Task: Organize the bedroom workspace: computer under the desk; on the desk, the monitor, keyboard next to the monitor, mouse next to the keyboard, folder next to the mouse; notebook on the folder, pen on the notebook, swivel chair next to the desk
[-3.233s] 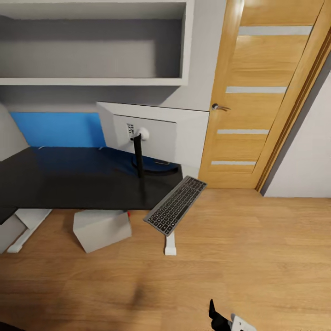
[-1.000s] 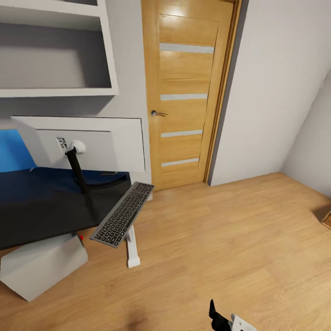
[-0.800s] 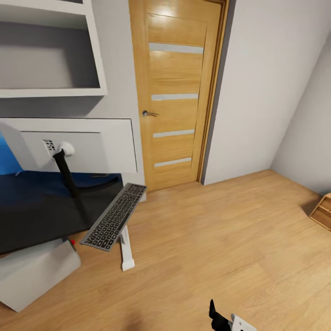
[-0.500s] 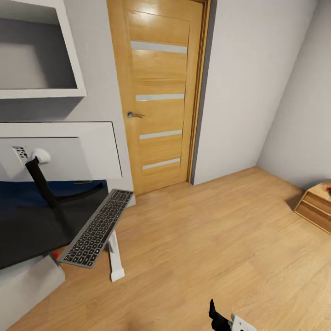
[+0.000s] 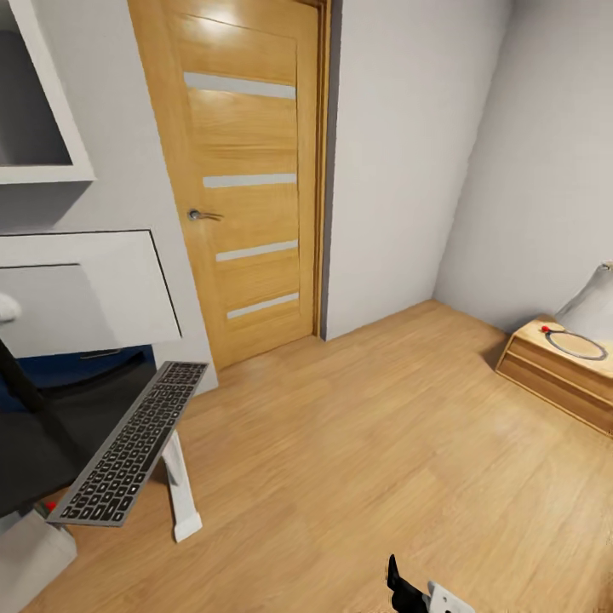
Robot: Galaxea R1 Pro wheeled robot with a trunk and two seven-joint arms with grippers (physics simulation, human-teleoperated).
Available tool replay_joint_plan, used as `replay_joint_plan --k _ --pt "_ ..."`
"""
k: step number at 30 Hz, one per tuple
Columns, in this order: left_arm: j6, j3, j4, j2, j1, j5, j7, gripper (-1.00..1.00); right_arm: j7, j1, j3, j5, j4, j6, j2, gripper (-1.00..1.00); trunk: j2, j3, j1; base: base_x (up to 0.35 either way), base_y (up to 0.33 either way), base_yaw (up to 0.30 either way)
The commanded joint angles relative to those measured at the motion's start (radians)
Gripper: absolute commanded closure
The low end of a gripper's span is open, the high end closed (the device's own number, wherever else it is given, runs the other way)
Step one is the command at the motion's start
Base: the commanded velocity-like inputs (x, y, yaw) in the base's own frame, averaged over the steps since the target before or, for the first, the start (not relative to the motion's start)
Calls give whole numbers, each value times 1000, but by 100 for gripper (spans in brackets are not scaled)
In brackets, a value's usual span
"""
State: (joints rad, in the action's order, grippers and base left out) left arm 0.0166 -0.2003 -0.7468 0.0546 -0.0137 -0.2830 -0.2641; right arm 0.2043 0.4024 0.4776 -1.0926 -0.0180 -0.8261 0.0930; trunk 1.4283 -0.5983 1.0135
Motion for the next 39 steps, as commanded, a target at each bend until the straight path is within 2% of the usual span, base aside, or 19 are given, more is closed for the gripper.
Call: replay_joint_plan --k 1,9,14,24,39 --pt "2 -4 -2 -1 0 -8 -8 -100 7 1 4 -11 -2 -2 1 -100 1 -1 0 1 0 -292" --pt "2 -7 -2 -1 0 -7 -7 -100 7 1 4 -11 -2 -2 1 -100 1 -1 0 45 0 -293" --pt "1 -21 -2 -1 0 -7 -9 -100 7 1 4 -11 -2 -2 1 -100 1 -1 0 261 0 -294" --pt "1 -26 -2 -1 0 -8 -9 -100 7 1 4 -12 -2 -2 1 -100 1 -1 0 320 0 -283" --pt "1 -25 -2 -2 0 -9 -9 -100 7 1 5 -12 -3 -2 2 -100 1 -1 0 329 0 -41"
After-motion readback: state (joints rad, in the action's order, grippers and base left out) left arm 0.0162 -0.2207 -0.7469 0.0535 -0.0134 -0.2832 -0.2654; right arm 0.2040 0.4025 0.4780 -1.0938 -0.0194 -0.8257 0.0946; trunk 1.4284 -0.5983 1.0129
